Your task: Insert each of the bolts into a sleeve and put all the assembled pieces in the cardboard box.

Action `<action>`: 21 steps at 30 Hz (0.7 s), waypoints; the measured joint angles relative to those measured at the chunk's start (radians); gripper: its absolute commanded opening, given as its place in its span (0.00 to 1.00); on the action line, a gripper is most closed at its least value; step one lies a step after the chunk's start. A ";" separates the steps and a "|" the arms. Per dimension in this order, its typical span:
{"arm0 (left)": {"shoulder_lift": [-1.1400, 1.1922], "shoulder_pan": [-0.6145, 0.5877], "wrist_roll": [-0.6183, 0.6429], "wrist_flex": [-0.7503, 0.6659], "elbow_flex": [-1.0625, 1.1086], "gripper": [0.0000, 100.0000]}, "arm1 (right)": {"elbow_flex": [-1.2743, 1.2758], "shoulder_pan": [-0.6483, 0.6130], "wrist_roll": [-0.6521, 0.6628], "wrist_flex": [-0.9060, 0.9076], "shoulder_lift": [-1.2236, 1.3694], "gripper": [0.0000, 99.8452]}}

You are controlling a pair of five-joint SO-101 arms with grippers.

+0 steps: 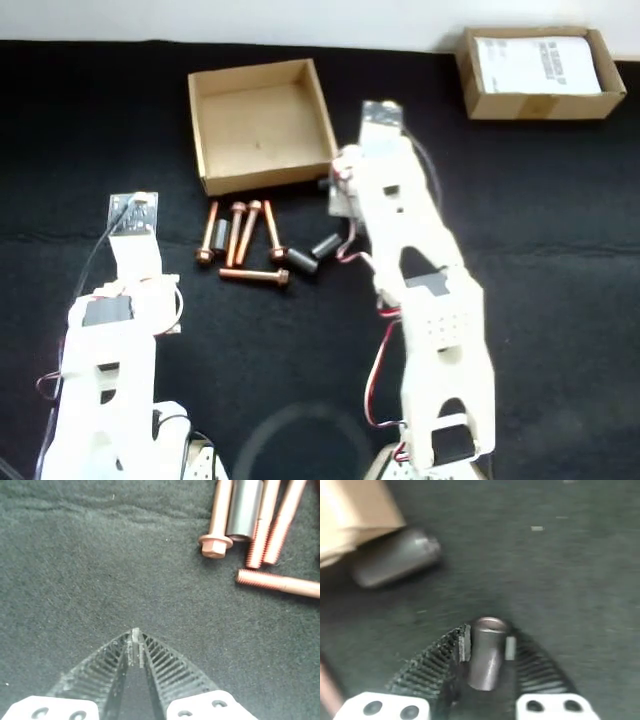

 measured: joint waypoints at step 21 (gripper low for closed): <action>0.000 0.000 0.000 -0.106 0.055 0.01 | -0.700 0.094 0.160 0.477 0.031 0.01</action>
